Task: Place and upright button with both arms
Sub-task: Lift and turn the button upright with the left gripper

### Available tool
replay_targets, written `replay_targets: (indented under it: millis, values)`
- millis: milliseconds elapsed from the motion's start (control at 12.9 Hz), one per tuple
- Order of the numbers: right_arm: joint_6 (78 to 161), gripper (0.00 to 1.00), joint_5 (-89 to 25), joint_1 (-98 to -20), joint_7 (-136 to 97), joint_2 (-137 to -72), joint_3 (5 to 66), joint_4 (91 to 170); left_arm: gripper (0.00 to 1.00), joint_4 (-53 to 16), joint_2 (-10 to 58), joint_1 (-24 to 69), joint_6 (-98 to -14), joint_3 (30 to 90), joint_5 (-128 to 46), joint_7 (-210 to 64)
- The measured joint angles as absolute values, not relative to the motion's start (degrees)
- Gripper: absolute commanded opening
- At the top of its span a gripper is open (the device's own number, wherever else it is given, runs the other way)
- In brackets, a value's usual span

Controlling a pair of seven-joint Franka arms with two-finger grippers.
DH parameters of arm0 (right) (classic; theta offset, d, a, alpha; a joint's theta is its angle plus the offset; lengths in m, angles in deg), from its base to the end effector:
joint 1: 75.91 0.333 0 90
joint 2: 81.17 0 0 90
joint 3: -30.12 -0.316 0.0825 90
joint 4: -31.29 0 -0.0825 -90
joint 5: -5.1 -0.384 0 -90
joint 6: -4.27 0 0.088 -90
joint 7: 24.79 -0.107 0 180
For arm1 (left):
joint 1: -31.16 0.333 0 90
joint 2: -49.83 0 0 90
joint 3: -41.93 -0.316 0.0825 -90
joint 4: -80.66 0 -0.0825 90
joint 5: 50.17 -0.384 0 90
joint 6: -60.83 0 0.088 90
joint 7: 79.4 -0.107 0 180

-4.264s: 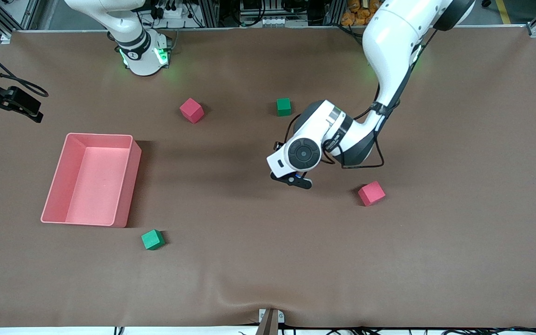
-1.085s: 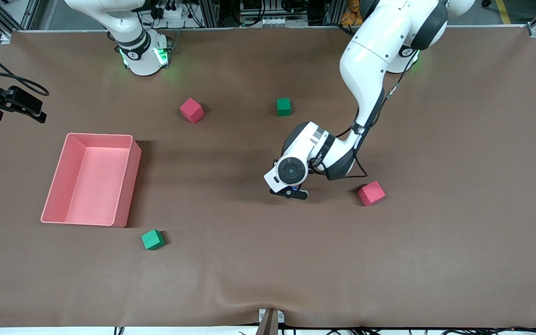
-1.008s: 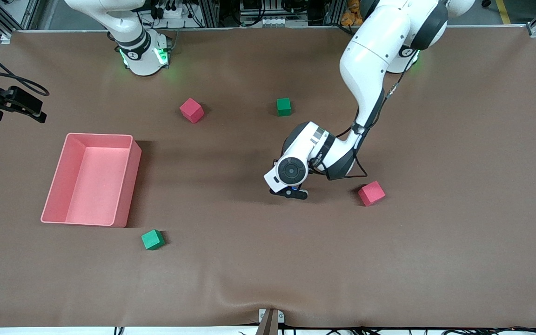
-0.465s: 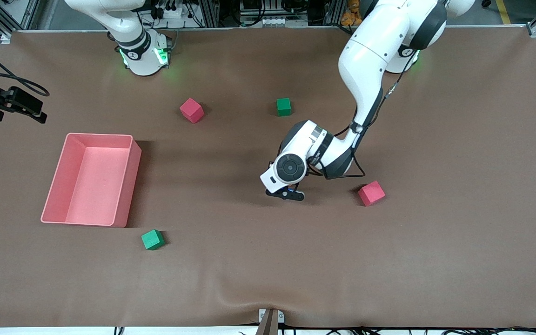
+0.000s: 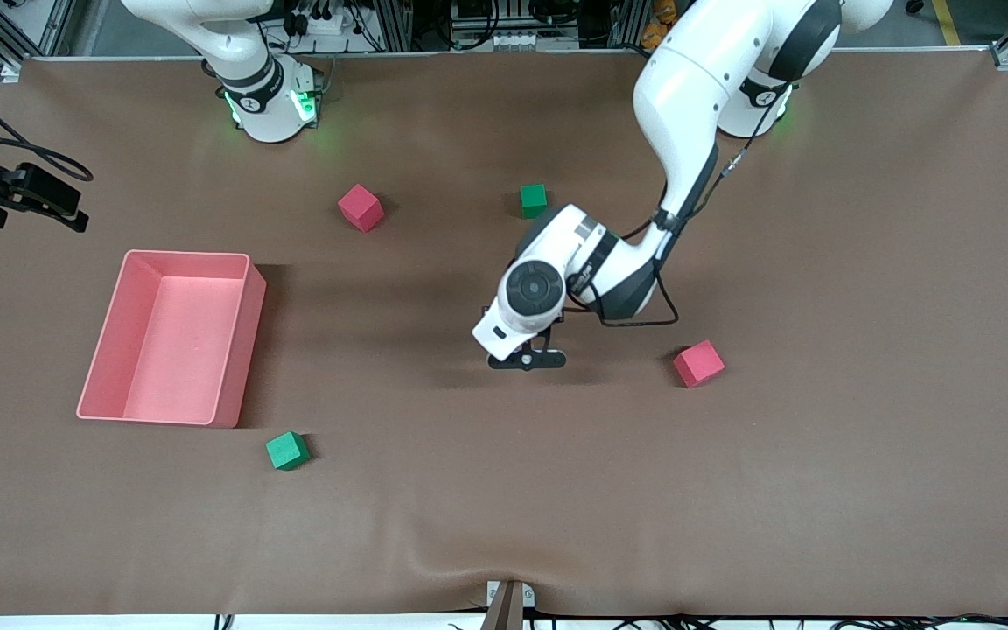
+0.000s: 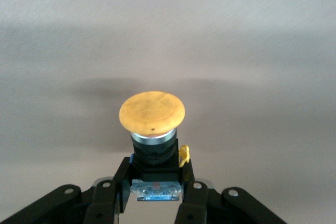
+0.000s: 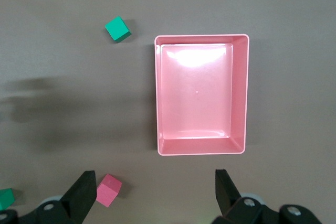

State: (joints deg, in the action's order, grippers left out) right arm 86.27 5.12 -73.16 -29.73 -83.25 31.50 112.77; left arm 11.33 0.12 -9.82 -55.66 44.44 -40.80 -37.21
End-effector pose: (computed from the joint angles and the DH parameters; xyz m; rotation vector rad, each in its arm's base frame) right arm 0.5511 0.0134 0.6615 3.1371 -0.0978 -0.0425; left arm 0.5467 -0.5190 0.2507 3.0299 0.1037 -0.2333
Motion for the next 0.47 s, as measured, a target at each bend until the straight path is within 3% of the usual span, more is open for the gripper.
replay_targets:
  millis: [233,465]
  values:
    - [86.28,1.0,5.12,-73.17,-29.73,-83.25,31.51,112.77,0.0,10.84,0.08,-15.29,-65.77,41.82,-41.61,-29.72]
    - [86.28,1.0,5.12,-73.18,-29.73,-83.26,31.52,112.77,0.0,10.4,-0.04,-21.37,-69.59,37.91,-43.82,-21.31]
